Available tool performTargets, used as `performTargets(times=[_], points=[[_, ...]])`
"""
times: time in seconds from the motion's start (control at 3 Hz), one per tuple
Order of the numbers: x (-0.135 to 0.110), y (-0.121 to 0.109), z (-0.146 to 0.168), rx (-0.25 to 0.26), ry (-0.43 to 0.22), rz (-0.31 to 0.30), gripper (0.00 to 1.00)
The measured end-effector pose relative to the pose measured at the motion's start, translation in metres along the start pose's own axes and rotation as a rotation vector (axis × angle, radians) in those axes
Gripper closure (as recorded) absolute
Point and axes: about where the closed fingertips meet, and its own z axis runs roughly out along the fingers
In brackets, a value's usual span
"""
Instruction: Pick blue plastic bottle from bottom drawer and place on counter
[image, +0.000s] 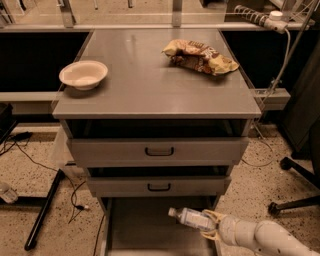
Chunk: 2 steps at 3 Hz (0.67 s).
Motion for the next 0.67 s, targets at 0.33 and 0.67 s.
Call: performTargets(times=[0.33,0.67], points=[[-0.029,-0.030,-0.047,0.018,0.010,-0.037,1.00],[-0.066,-0.068,-0.094,0.020,0.033,-0.088,1.00]])
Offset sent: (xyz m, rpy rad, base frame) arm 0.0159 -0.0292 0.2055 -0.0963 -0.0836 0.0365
